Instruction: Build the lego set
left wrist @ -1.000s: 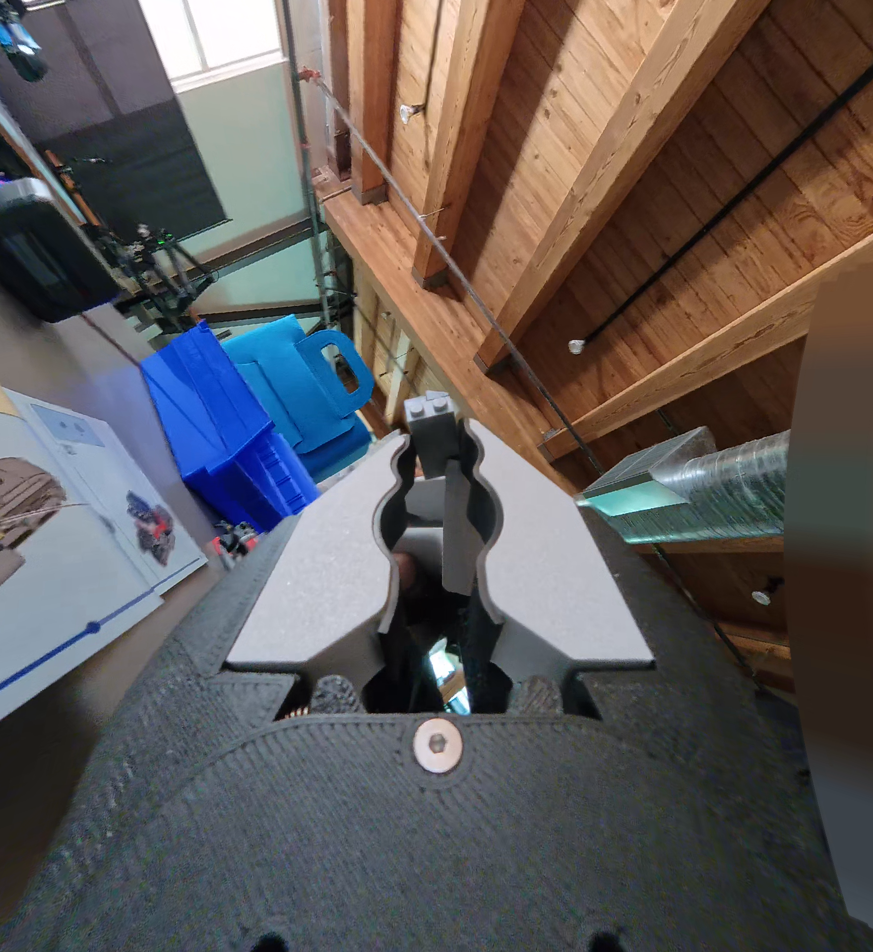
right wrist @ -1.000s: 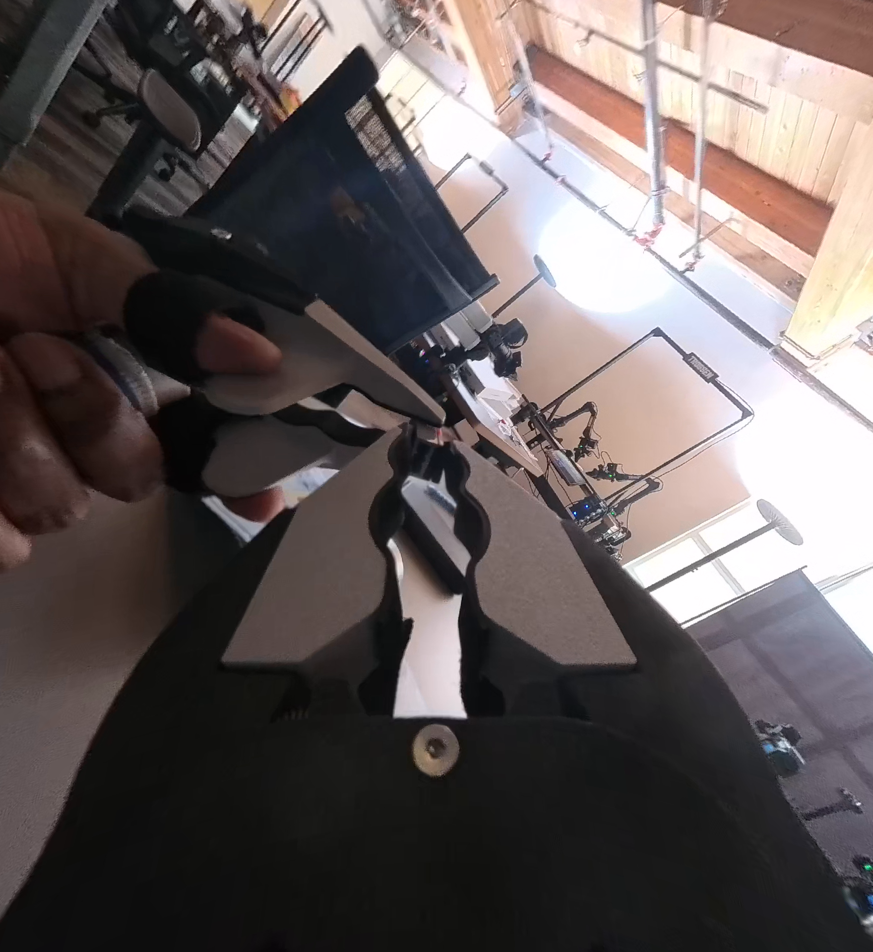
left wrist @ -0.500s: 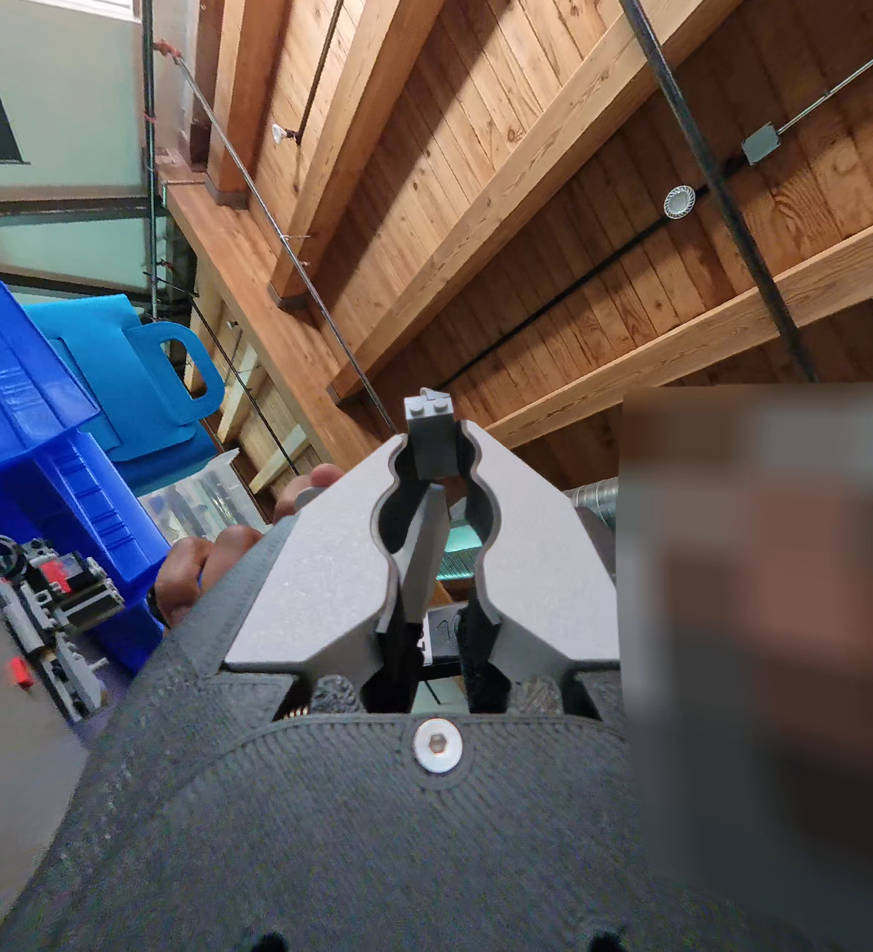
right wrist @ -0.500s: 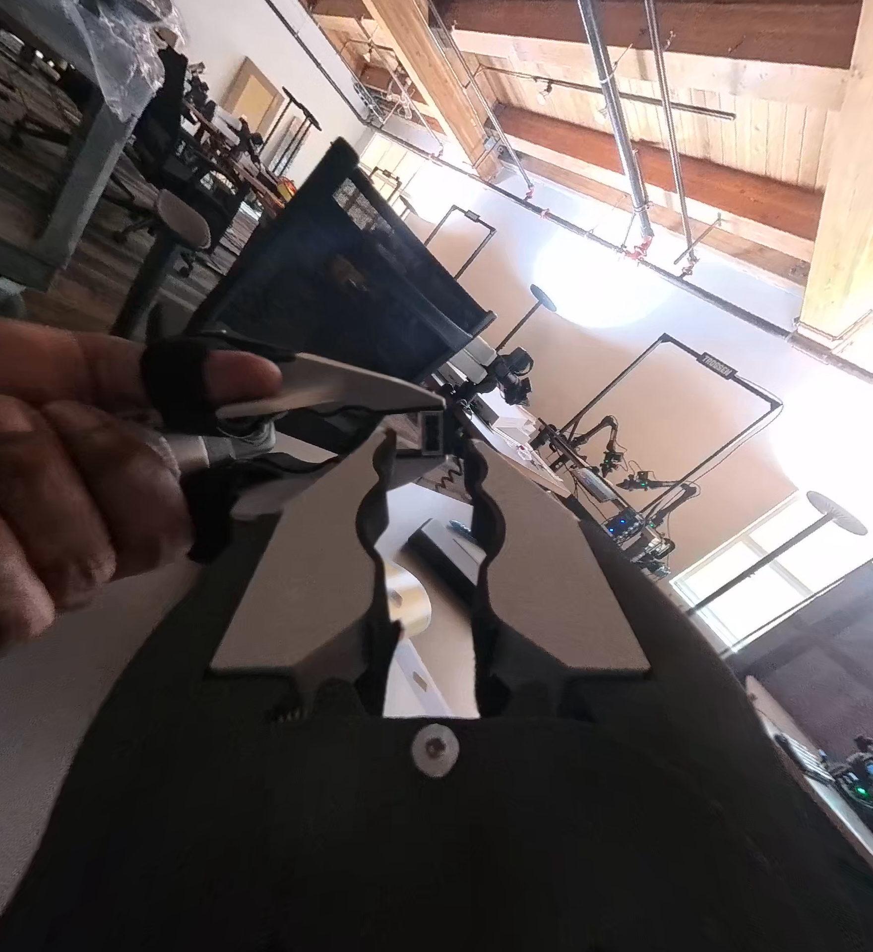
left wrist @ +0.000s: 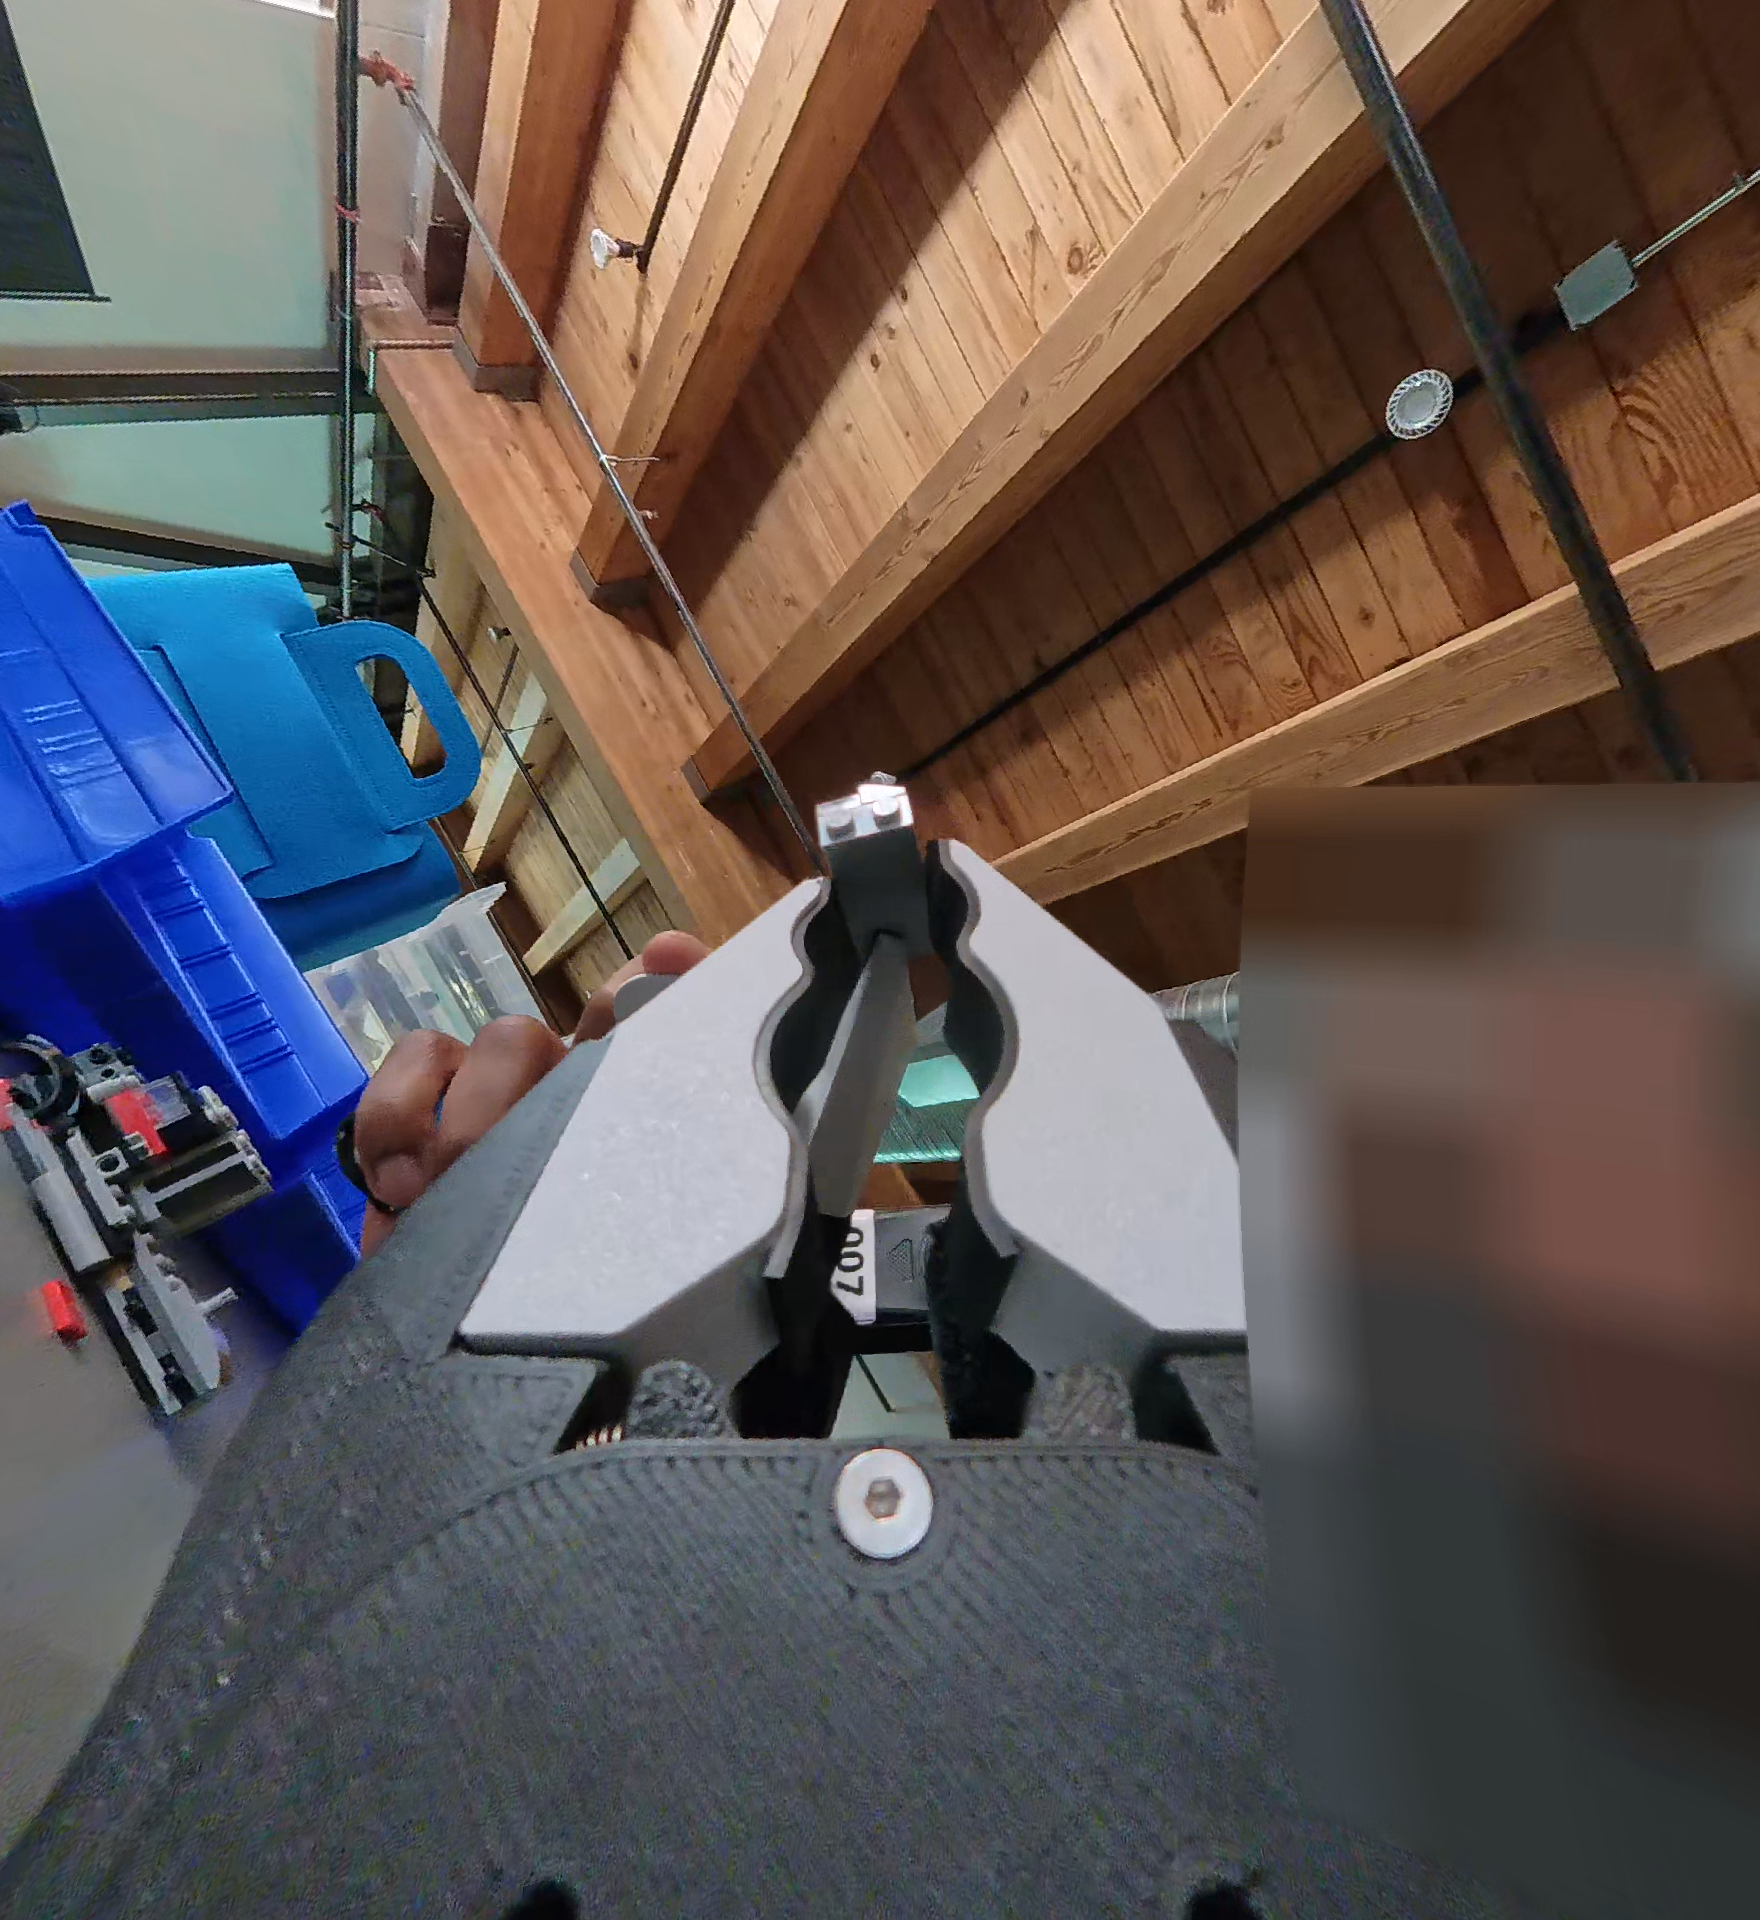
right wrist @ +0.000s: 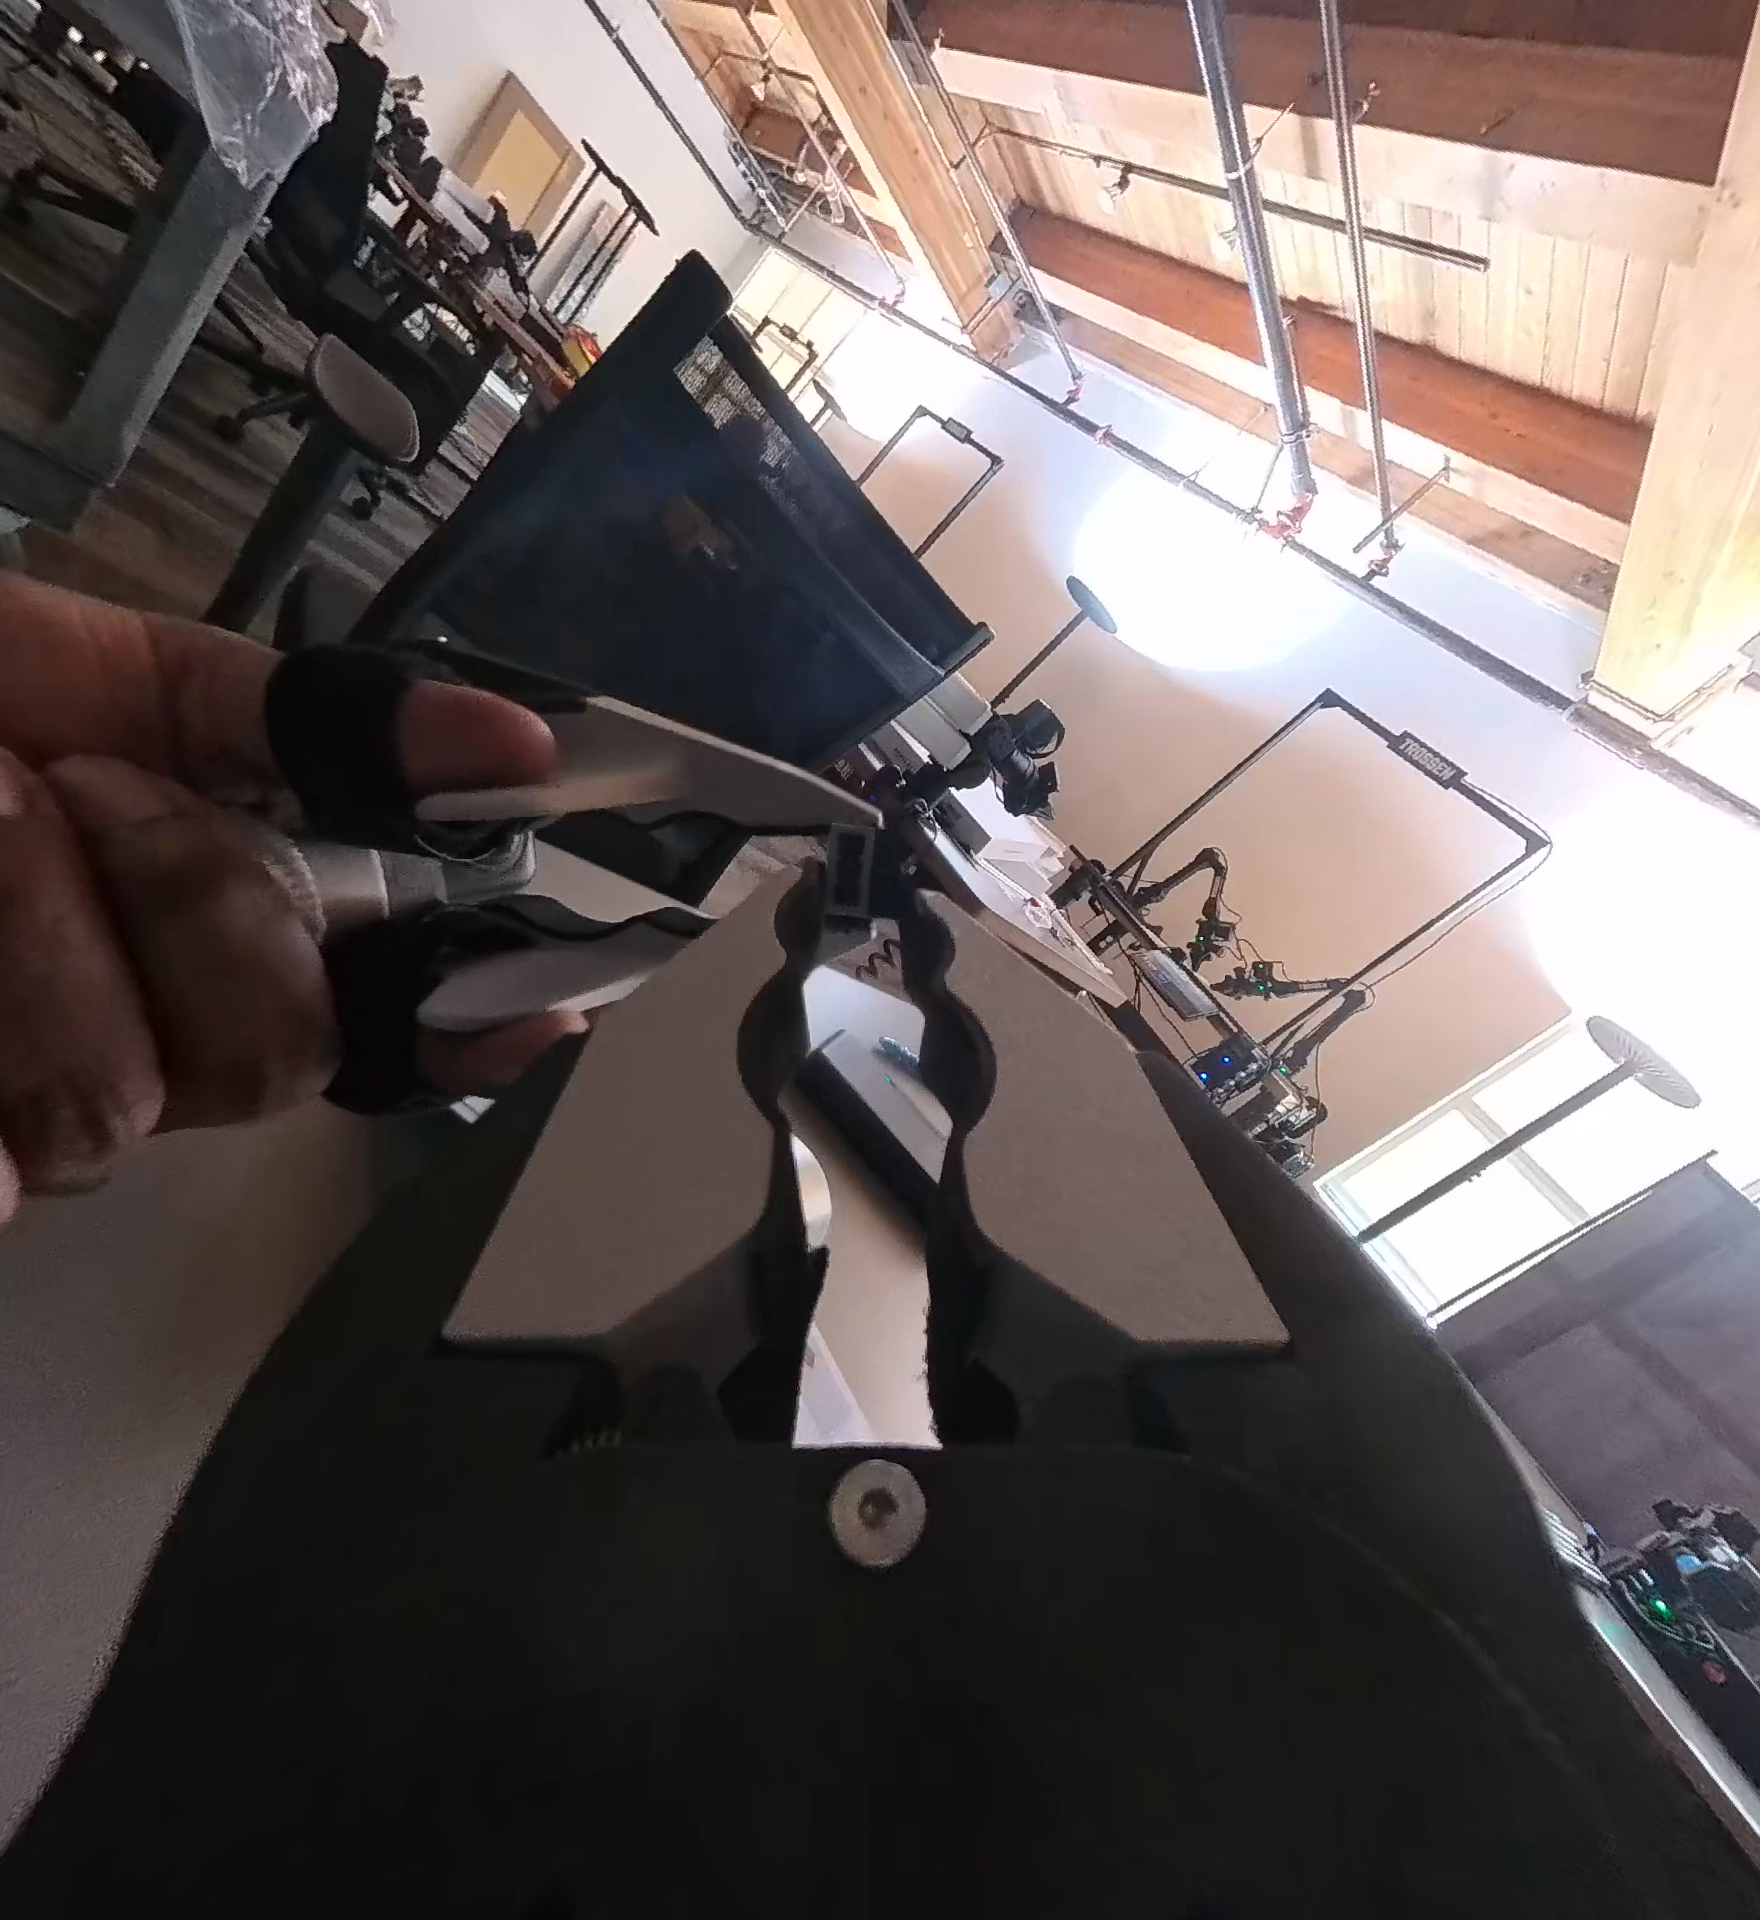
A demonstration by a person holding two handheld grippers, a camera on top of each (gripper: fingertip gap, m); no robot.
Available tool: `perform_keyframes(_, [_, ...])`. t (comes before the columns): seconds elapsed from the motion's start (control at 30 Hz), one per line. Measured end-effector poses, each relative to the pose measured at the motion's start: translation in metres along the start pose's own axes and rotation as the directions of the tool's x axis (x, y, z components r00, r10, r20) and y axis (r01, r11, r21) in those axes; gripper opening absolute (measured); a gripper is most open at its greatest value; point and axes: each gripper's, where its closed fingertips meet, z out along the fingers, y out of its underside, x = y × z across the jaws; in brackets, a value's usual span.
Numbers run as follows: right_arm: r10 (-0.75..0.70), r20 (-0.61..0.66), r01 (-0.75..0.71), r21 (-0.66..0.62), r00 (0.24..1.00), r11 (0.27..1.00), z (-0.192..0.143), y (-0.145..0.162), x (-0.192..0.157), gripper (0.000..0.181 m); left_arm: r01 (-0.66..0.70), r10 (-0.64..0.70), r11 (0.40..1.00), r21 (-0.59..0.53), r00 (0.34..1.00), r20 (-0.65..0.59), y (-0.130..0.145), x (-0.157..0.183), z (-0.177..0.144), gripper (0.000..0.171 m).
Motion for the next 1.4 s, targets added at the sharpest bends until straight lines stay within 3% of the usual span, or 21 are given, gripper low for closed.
perform_keyframes(0.23, [0.005, 0.017, -0.005, -0.029, 1.000, 1.000, -0.001, 0.003, 0.002, 0.016, -0.063, 0.064, 0.998, -0.016, 0.998, 0.026, 0.000, 0.000, 0.002, 0.019])
perform_keyframes(0.33, [0.065, 0.015, -0.064, -0.065, 0.998, 0.996, -0.001, 0.007, 0.008, 0.015, -0.197, 0.203, 0.978, -0.062, 0.970, 0.131, -0.006, -0.005, -0.002, 0.026])
perform_keyframes(0.4, [0.109, 0.045, -0.104, -0.091, 0.993, 0.990, -0.004, 0.010, 0.012, 0.015, -0.345, 0.361, 0.932, -0.109, 0.908, 0.214, -0.017, -0.004, -0.010, 0.035])
perform_keyframes(0.47, [0.134, 0.106, -0.120, -0.127, 0.985, 0.985, -0.009, 0.010, 0.010, 0.015, -0.539, 0.566, 0.824, -0.171, 0.790, 0.235, -0.024, 0.011, -0.014, 0.035])
perform_keyframes(0.53, [0.123, 0.205, -0.088, -0.173, 0.971, 0.981, -0.017, 0.011, -0.001, 0.015, -0.732, 0.786, 0.617, -0.289, 0.593, 0.176, -0.011, 0.027, -0.011, 0.036])
perform_keyframes(0.63, [0.094, 0.348, -0.007, -0.244, 0.933, 0.970, -0.032, 0.012, -0.015, 0.015, -0.832, 0.942, 0.302, -0.465, 0.334, 0.013, 0.024, 0.025, -0.006, 0.037])
perform_keyframes(0.73, [0.068, 0.443, 0.054, -0.257, 0.894, 0.965, -0.046, 0.000, -0.019, 0.015, -0.826, 0.970, 0.106, -0.554, 0.209, -0.126, 0.052, 0.009, -0.008, 0.036])
perform_keyframes(0.87, [0.040, 0.546, 0.138, -0.281, 0.837, 0.950, -0.066, -0.011, -0.022, 0.015, -0.838, 0.961, -0.062, -0.542, 0.097, -0.261, 0.075, 0.005, -0.006, 0.027])
perform_keyframes(1.07, [0.019, 0.632, 0.217, -0.294, 0.775, 0.931, -0.085, -0.020, -0.026, 0.015, -0.855, 0.925, -0.145, -0.498, 0.061, -0.375, 0.100, 0.008, -0.005, 0.016])
perform_keyframes(1.4, [0.006, 0.684, 0.266, -0.292, 0.730, 0.919, -0.093, -0.026, -0.028, 0.015, -0.857, 0.909, -0.199, -0.475, 0.020, -0.417, 0.108, 0.009, -0.004, 0.013])
